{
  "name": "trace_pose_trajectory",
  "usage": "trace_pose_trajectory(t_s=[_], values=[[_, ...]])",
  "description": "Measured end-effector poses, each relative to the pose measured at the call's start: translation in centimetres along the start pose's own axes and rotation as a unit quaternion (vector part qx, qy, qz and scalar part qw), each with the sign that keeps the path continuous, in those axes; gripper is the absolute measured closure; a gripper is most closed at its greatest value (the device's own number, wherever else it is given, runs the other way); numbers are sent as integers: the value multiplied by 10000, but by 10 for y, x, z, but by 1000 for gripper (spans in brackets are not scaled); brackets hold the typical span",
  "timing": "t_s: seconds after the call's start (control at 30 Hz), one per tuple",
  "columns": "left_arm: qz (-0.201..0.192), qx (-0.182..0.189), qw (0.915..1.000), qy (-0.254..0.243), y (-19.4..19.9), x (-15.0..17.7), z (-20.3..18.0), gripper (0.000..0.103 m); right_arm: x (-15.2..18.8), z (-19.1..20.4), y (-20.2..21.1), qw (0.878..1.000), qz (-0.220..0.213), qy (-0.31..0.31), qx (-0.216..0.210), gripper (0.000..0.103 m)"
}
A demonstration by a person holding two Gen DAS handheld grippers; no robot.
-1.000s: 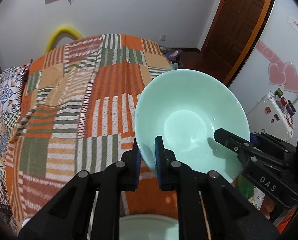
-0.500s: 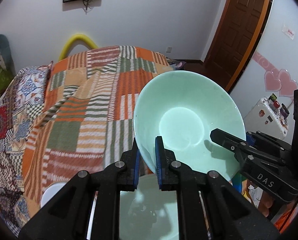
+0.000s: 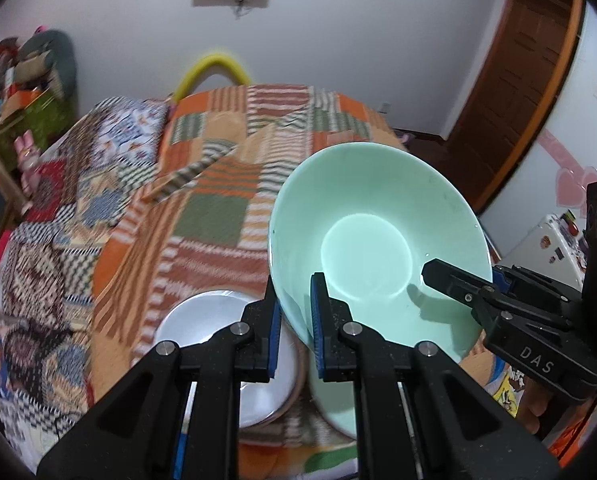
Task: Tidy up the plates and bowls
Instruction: 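Lift the mint green bowl with both grippers and carry it toward the stack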
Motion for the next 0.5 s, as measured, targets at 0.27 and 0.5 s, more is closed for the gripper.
trace_pose_trajectory(t_s=[0.27, 0.5], values=[[178, -161, 9986, 479, 2, 44, 46, 91, 30, 37, -30, 9986, 404, 264, -211, 77], [417, -202, 9962, 743, -11, 78, 69, 91, 56, 55, -53, 9960, 736, 467, -182, 77]])
Point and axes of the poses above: each gripper's, at about its wrist camera, not at the fingertips, and y roughly against the way its jaws point, z to its left, x to its underside, the point moved 9 cm from there along -y, roughly the way its jaws point, and after that the axes turned 14 degrees about -y, right-handed, at the moved point
